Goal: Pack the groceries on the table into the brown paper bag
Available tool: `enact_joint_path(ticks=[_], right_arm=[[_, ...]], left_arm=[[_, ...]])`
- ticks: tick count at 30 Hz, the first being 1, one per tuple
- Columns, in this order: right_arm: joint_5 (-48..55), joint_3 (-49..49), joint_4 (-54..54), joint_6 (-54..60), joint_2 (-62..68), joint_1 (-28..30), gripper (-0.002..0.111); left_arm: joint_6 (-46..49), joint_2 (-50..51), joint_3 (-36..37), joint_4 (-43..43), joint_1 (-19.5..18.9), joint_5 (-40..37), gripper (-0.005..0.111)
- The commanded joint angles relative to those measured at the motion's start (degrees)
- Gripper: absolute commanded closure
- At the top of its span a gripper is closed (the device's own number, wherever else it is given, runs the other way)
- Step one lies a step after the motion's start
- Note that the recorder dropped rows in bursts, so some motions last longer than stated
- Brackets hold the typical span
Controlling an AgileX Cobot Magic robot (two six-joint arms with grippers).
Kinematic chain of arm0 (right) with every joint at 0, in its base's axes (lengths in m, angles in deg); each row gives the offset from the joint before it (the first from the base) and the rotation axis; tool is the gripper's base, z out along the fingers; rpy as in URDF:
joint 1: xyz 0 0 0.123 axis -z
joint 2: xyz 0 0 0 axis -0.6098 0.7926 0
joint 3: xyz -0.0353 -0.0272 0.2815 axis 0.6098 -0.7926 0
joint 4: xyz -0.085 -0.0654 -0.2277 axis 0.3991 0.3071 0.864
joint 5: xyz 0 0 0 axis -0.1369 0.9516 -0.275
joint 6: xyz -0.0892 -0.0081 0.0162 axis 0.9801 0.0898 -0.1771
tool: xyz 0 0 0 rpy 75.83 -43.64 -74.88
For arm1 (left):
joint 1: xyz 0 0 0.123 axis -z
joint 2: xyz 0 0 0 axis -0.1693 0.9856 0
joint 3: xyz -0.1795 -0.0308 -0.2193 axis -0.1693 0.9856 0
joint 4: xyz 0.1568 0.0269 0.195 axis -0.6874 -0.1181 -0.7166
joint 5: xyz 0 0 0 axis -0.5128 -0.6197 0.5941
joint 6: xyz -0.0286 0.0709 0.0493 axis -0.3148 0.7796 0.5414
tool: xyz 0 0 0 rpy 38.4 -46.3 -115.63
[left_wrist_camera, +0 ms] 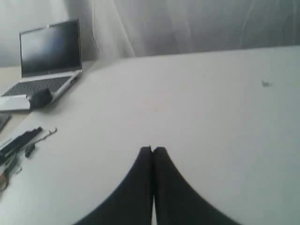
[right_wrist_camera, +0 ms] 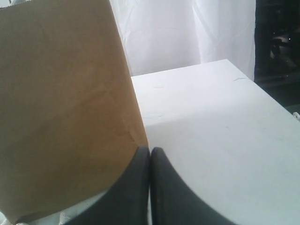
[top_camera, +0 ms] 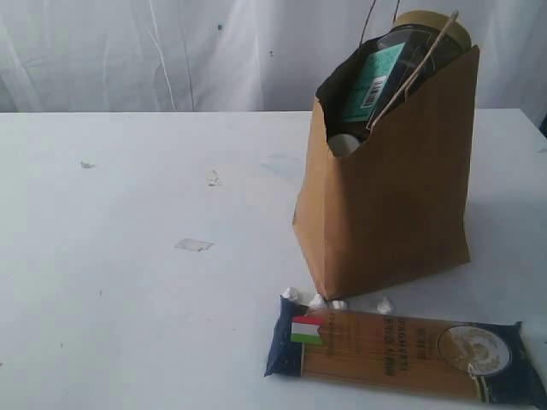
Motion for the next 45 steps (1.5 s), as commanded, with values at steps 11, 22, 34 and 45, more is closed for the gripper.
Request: enact_joint_path(ticks=[11, 22, 34, 45], right_arm=[[-0.12, -0.29, 0.26, -0.05, -0.34, 0.3, 0.108], [-0.12, -0.29, 0.26, -0.05, -0.34, 0.3, 0.108], [-0.12, -0.29, 0.26, -0.05, -0.34, 0.3, 0.108], [-0.12, -0.29, 0.26, -0.05, -0.34, 0.3, 0.108]], left_arm=[[12.01, -4.98, 20.89, 9.38, -11.17, 20.67, 0.107], [57.7, -8.24, 20.89, 56.94, -12.22, 43.21, 0.107], [43.15, -8.24, 20.89, 59.43, -13.77, 14.47, 0.107], [43.15, -8.24, 20.89, 59.43, -13.77, 14.47, 0.107]])
